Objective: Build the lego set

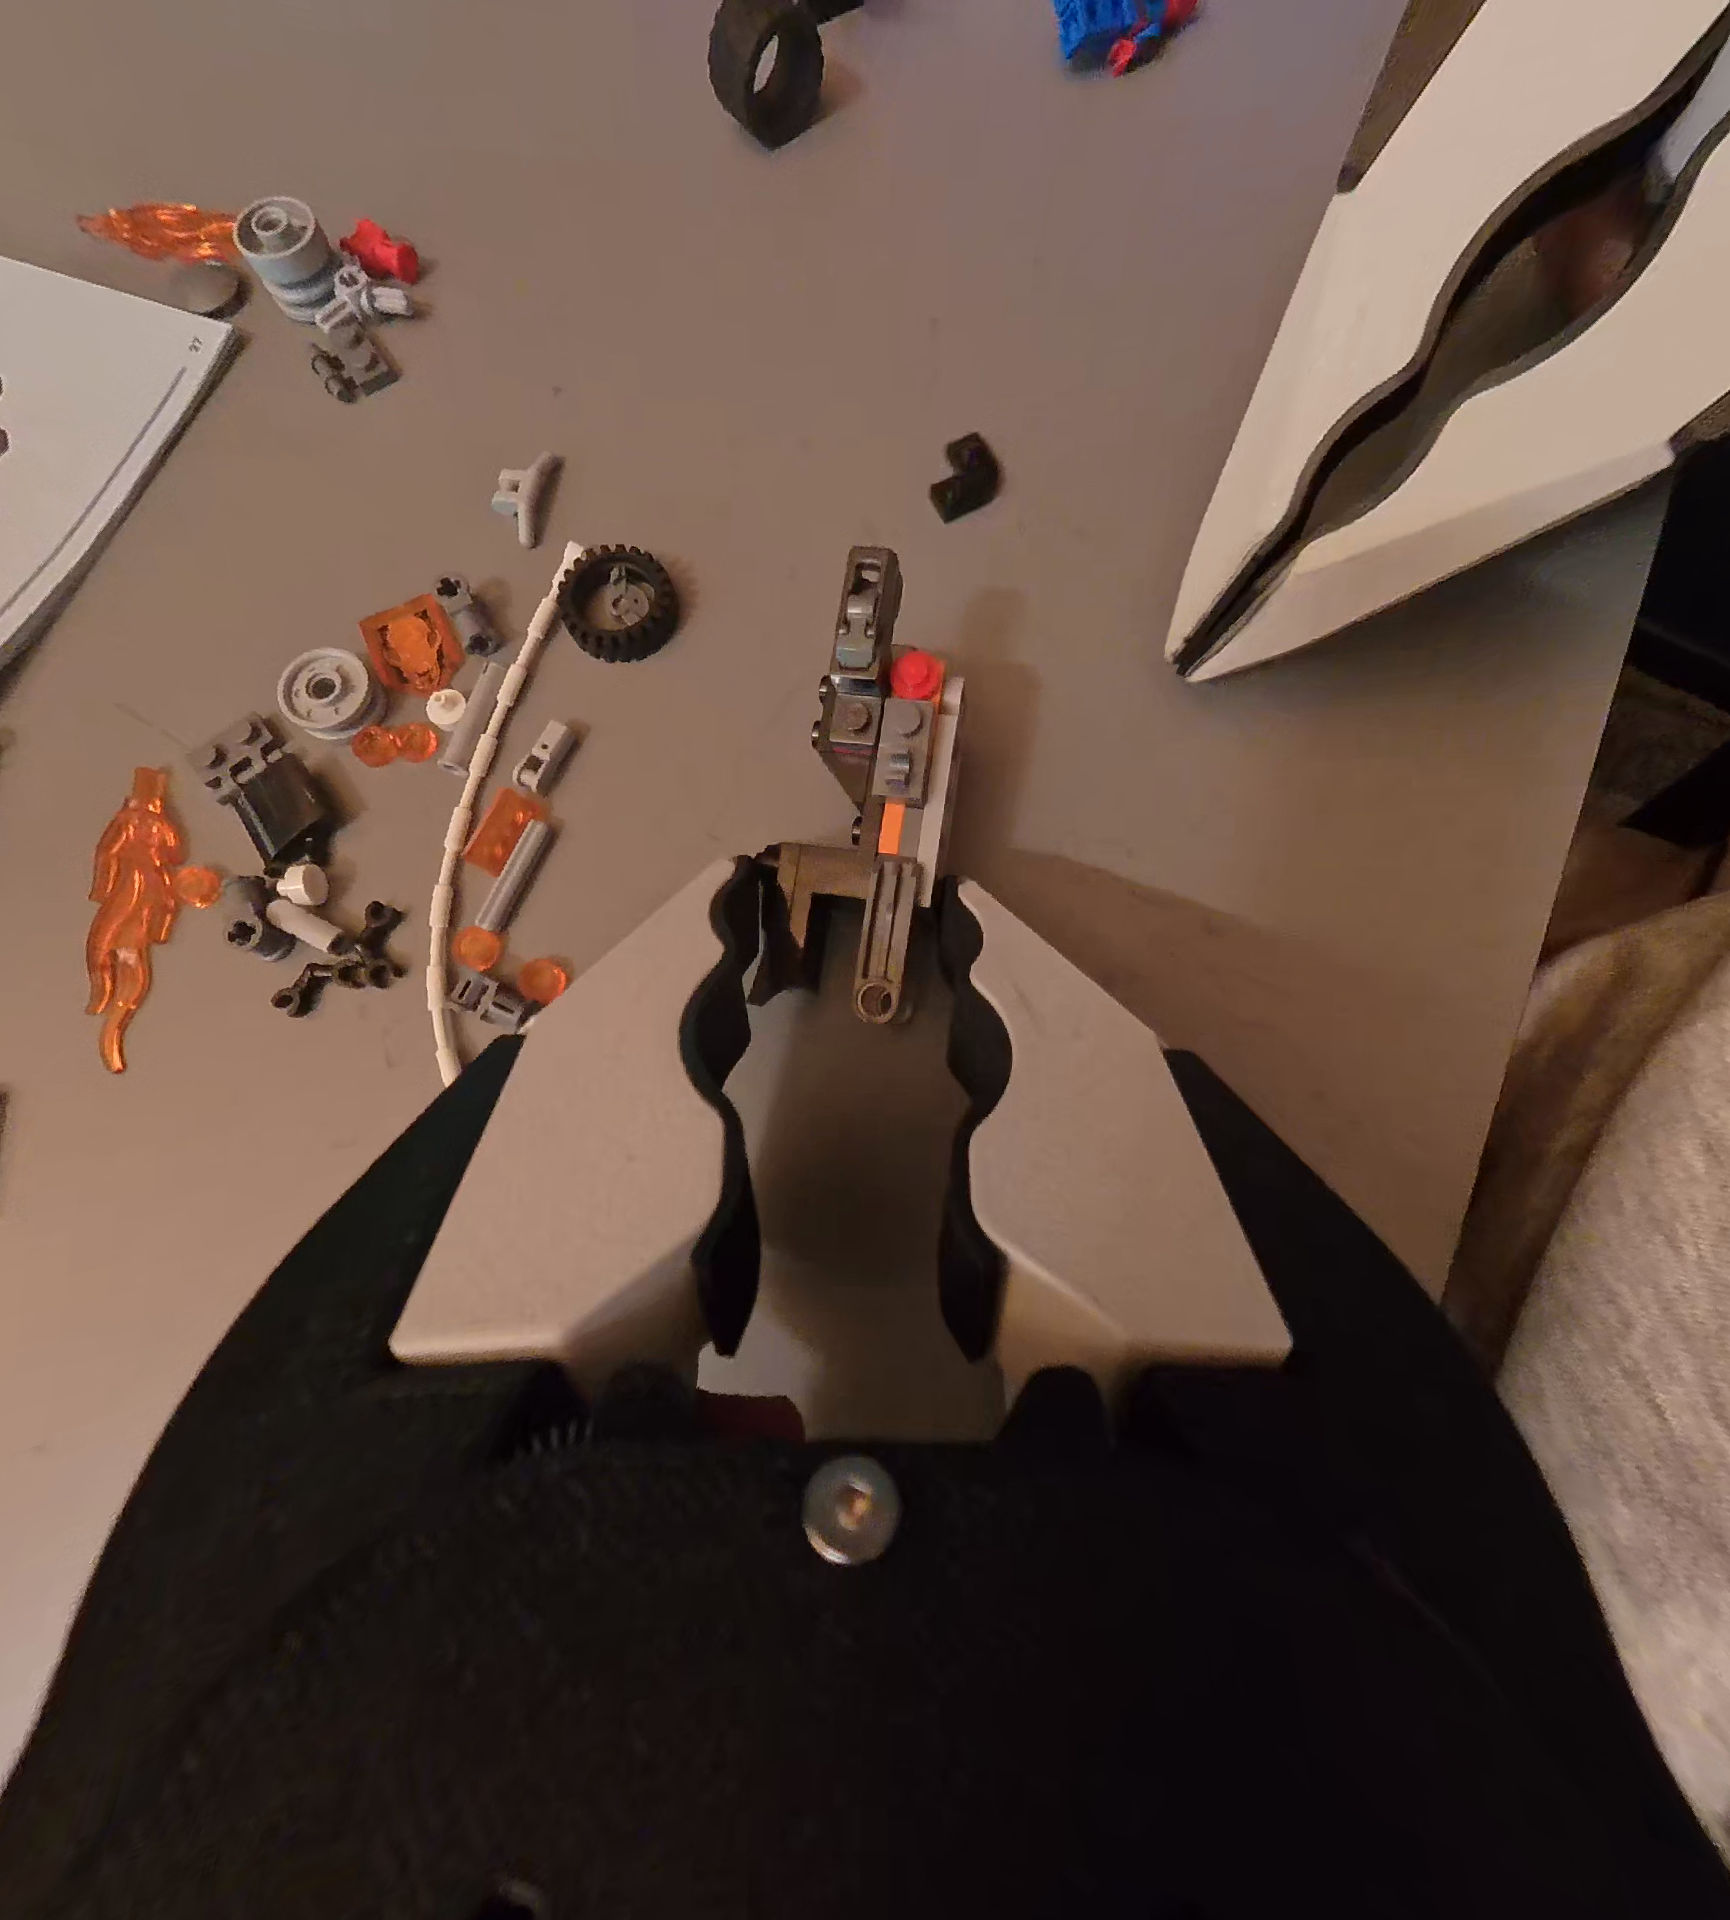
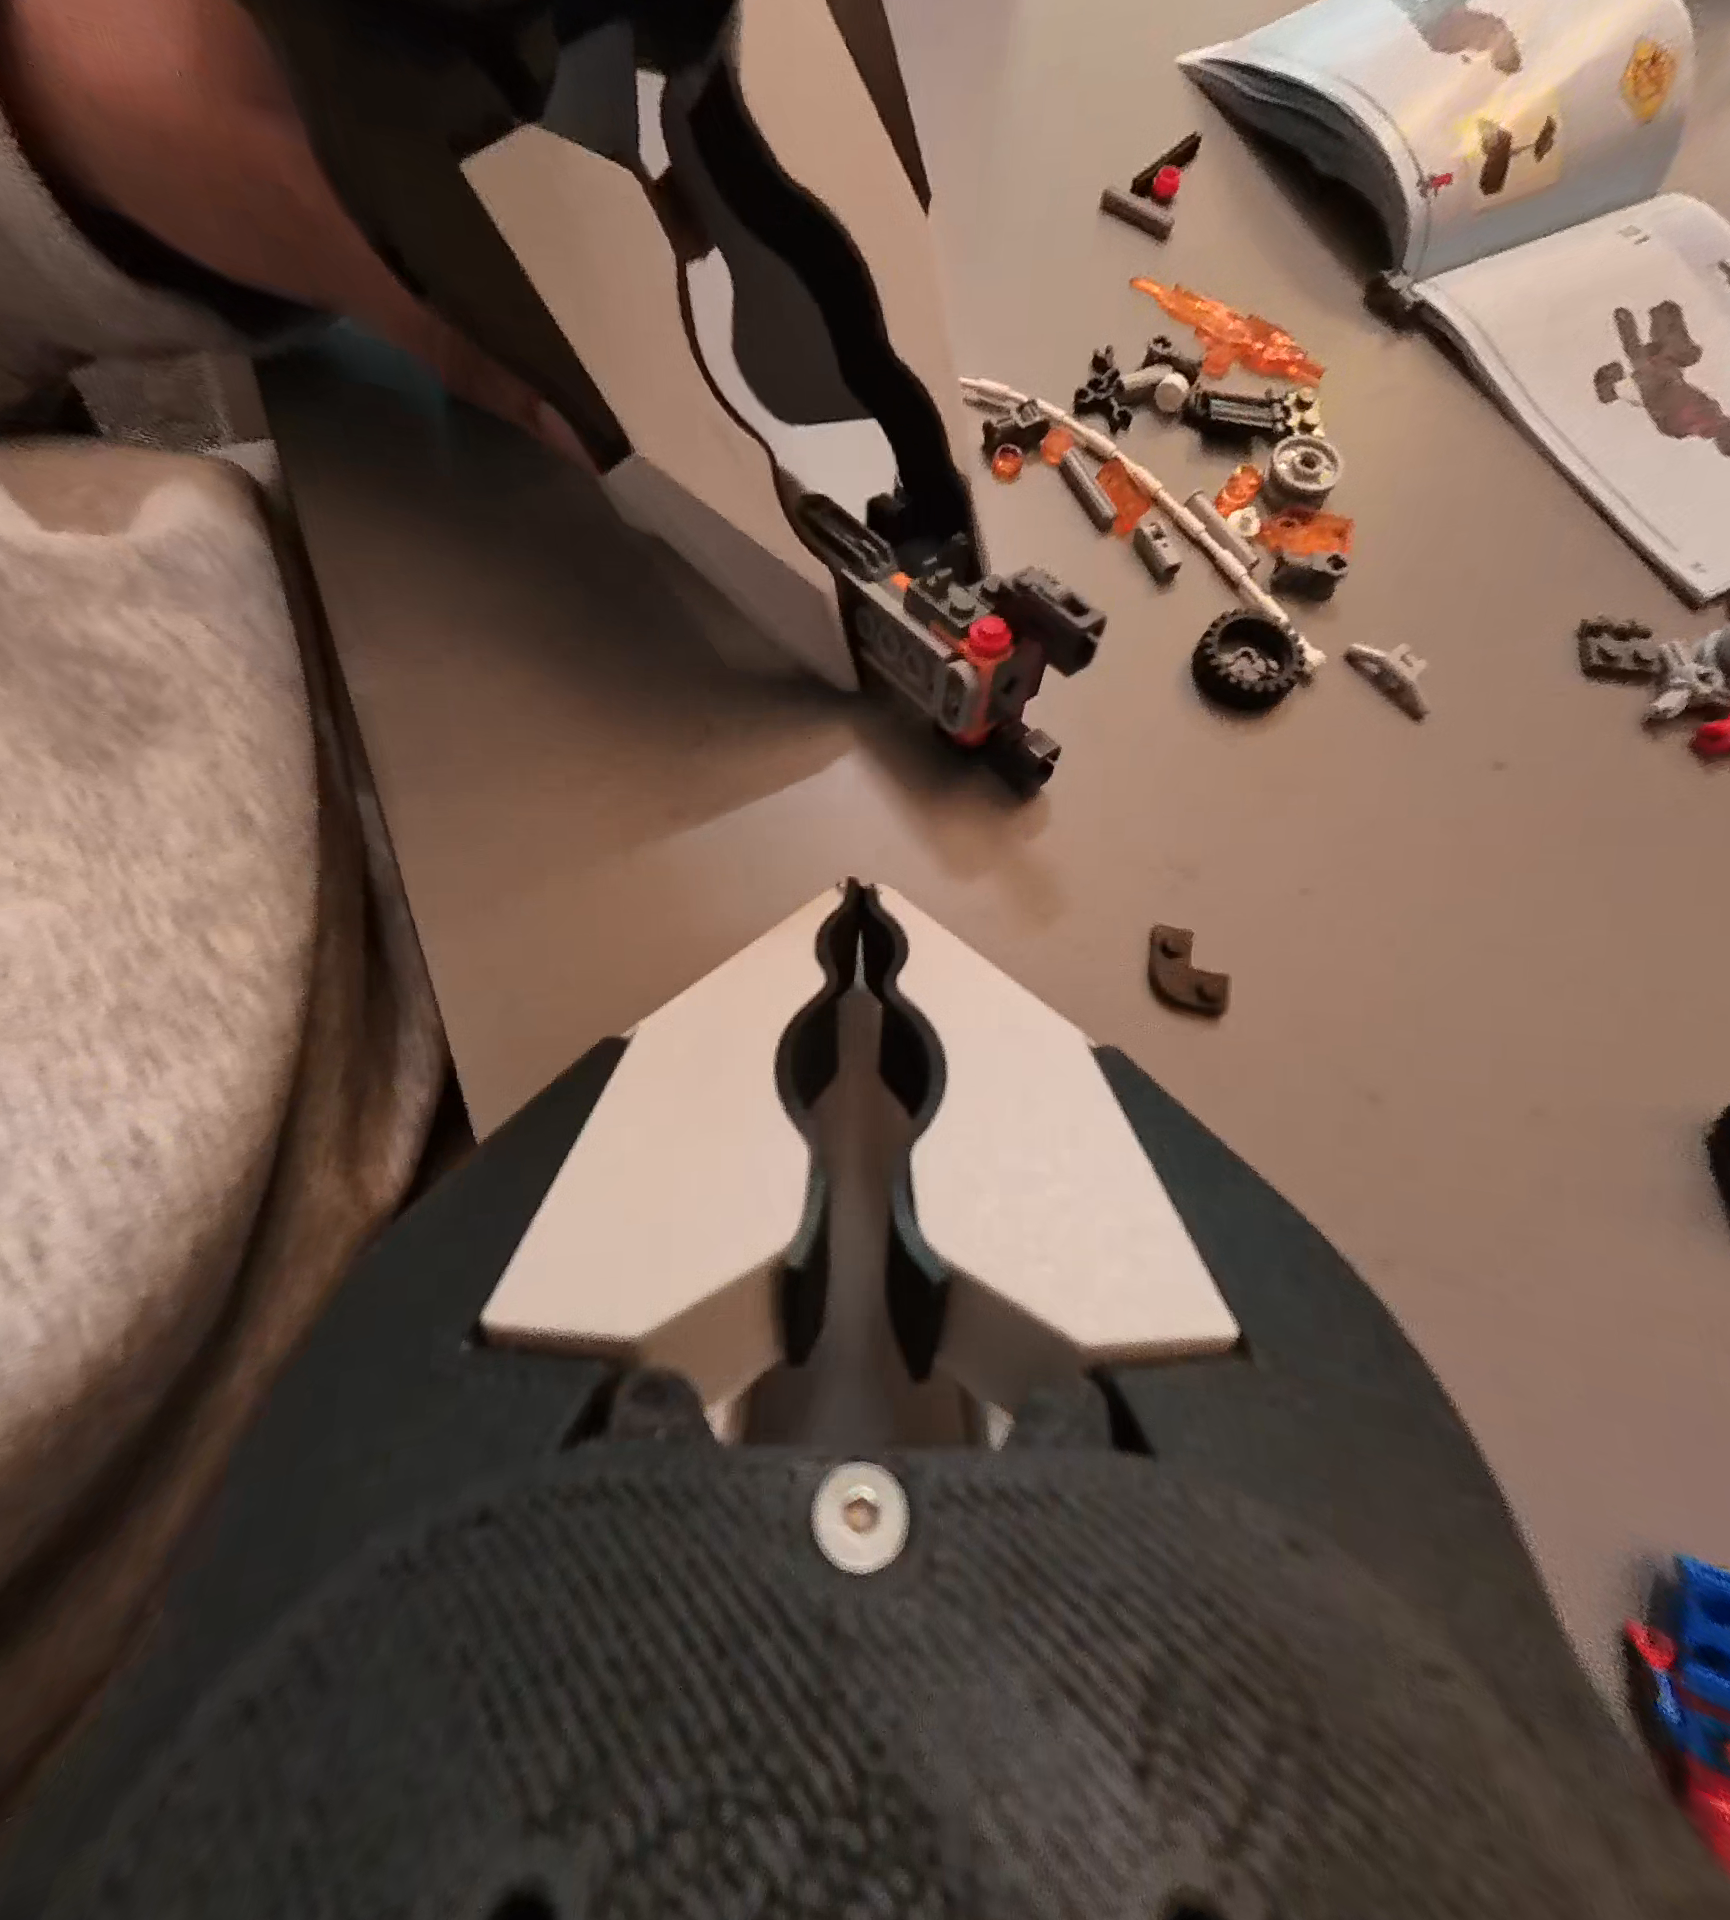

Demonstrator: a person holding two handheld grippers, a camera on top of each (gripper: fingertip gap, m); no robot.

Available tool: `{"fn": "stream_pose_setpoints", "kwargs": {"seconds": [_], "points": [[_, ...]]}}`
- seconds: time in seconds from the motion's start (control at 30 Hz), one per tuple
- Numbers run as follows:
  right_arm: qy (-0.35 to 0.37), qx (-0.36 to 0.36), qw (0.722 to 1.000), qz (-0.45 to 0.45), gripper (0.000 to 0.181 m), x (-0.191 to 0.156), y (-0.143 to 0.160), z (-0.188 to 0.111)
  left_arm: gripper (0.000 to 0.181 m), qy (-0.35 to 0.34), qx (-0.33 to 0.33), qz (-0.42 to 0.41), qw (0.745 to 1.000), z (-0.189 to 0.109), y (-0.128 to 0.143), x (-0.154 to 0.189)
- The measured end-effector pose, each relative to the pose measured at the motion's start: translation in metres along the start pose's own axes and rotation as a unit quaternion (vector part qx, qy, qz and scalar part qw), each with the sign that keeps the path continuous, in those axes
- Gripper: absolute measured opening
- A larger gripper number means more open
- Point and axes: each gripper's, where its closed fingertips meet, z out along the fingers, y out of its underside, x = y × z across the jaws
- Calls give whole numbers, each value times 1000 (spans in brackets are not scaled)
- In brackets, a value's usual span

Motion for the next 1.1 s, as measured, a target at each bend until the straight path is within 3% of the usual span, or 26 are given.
{"fn": "stream_pose_setpoints", "kwargs": {"seconds": [0.03, 0.13, 0.3, 0.43, 0.57, 0.8, 1.1], "points": [[8, -6, 1000, -2, 0, 1, 1, 1, 33, -1, 1, 3, 1000, 0, -1, 0], [40, -14, 999, -13, 1, 12, 4, -2, 33, -2, 0, 5, 1000, 0, 0, 1], [81, -24, 996, 3, 23, 51, 10, -10, 33, -5, 1, 0, 1000, 0, 0, -1], [16, 7, 1000, 17, 33, 57, 5, -4, 33, -9, 0, 3, 1000, 0, 0, -1], [-16, -22, 999, 23, 40, 58, 17, 2, 33, -8, -1, 2, 1000, 0, 0, -1], [-52, -32, 998, 29, 26, 39, 22, -7, 34, -5, -1, 0, 1000, 1, 0, 0], [-23, -25, 999, -14, 17, 47, 20, -2, 34, -6, 0, 4, 1000, 0, 0, 0]]}}
